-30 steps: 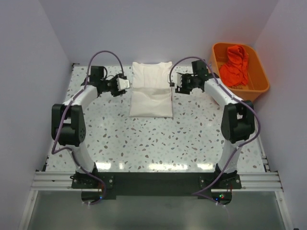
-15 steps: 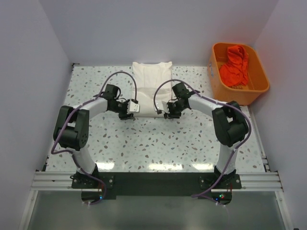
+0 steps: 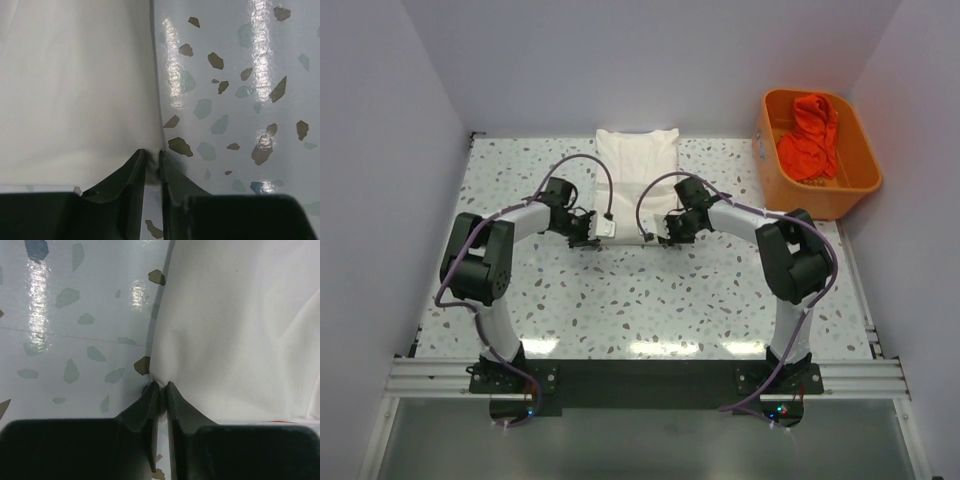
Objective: Fold and stack the t-shirts
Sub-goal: Fold the tshirt
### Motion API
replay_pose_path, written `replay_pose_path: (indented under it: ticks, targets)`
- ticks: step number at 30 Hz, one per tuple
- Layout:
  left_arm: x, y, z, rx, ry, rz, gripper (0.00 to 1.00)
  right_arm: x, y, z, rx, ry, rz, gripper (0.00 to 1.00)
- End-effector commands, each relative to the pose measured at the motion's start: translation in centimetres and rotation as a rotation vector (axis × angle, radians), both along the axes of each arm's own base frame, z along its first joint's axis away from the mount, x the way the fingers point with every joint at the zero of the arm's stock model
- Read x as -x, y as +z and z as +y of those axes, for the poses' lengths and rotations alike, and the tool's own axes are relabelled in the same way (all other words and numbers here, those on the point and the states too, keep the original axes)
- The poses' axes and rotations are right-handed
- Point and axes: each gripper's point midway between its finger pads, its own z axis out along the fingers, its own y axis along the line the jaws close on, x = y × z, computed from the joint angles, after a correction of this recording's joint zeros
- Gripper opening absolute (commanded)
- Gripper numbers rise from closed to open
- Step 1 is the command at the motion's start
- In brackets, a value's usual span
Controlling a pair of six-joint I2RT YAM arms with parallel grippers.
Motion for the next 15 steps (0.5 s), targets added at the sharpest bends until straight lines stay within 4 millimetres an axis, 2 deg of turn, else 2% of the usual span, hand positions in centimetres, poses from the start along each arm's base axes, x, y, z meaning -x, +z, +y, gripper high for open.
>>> replay_pose_path:
  ticks: [1, 2, 3, 5, 6, 8, 9, 11, 12, 14, 15]
  targets:
    - [-0.5, -0.6, 0.5, -0.051, 0.018, 0.019, 0.20, -0.3, -2.2, -1.2, 0.074, -0.023, -0.001, 0.08]
    - [-0.4, -0.7, 0.6, -0.053, 0.024, 0.031, 0.16, -0.4, -2.1, -1.2, 0.074, -0.033, -0.005, 0.03]
    - [-0.9, -0.5, 0.6, -0.059, 0.036, 0.028, 0.07, -0.6, -1.5, -1.2, 0.064, -0.046, -0.013, 0.00]
    - [-1.9, 0.3, 0.6, -0.044, 0.097, 0.024, 0.00, -1.1, -0.4, -0.7, 0.031, -0.062, -0.033, 0.00]
    - [-2.4, 1.0, 0.4, -0.033, 0.111, 0.007, 0.00, -1.8, 1.3, -0.2, -0.002, -0.087, -0.050, 0.00]
    - [-3.0, 3.3, 0.0, 0.002, 0.111, -0.032, 0.00, -2.2, 3.1, 0.3, -0.045, -0.104, -0.046, 0.00]
    - [-3.4, 4.7, -0.5, 0.034, 0.106, -0.054, 0.00, -3.1, 4.9, 0.7, -0.077, -0.126, -0.068, 0.00]
    - [-4.0, 7.1, -0.9, 0.073, 0.118, -0.084, 0.00, -4.0, 7.3, 0.6, -0.113, -0.145, -0.092, 0.00]
    - [-4.7, 8.7, -1.3, 0.096, 0.116, -0.109, 0.00, -5.0, 9.1, 0.8, -0.144, -0.155, -0.116, 0.00]
    - [-5.1, 10.2, -1.3, 0.116, 0.137, -0.101, 0.00, -5.7, 11.0, 0.2, -0.166, -0.171, -0.130, 0.00]
    - [-5.9, 11.7, -1.6, 0.137, 0.139, -0.123, 0.00, -6.4, 12.3, 0.2, -0.188, -0.172, -0.153, 0.00]
